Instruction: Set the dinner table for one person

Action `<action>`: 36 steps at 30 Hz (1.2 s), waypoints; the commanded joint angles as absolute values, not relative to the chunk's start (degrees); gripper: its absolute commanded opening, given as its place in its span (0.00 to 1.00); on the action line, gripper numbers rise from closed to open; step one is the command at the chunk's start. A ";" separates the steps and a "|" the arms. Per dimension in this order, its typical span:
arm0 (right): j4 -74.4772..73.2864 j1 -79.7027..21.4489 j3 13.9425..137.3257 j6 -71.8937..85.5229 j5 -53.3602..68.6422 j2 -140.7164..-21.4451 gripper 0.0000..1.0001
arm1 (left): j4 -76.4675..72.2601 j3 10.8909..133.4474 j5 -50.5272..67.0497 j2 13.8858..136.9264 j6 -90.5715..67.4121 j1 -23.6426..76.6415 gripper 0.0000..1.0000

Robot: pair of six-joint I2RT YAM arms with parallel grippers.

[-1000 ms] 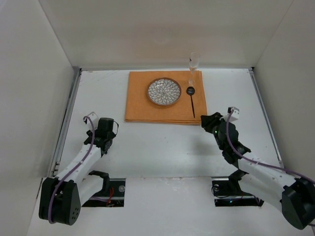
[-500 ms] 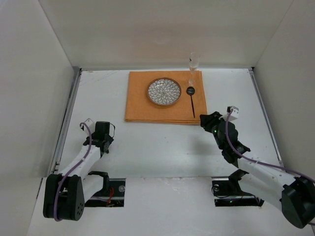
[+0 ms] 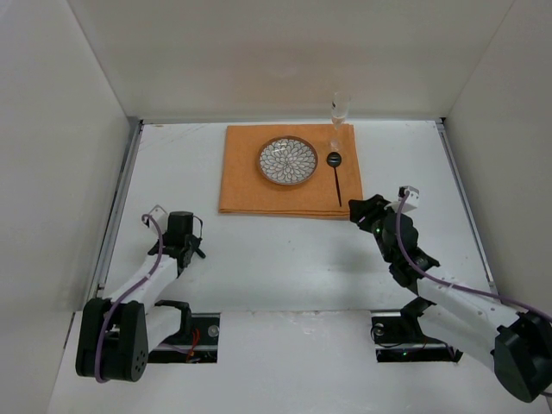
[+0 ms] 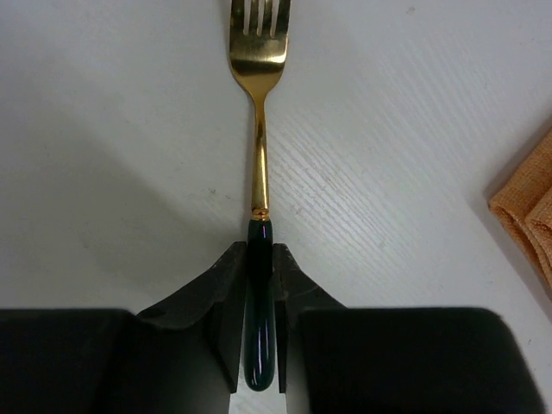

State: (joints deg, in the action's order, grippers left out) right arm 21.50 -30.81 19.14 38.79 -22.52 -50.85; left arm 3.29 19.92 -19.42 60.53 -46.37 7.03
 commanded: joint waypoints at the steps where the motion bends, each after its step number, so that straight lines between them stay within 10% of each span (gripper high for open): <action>1: 24.79 -31.33 21.09 38.14 -23.38 -49.83 0.54 | 5.37 17.49 -14.86 62.22 -46.32 7.42 0.06; 20: 24.96 -30.54 20.92 38.50 -23.20 -50.98 0.55 | 4.84 28.99 -28.91 52.73 -34.82 24.11 0.00; 36: 25.93 -31.42 21.97 37.27 -22.94 -54.05 0.56 | -11.43 57.55 -12.14 89.98 -20.84 24.13 0.00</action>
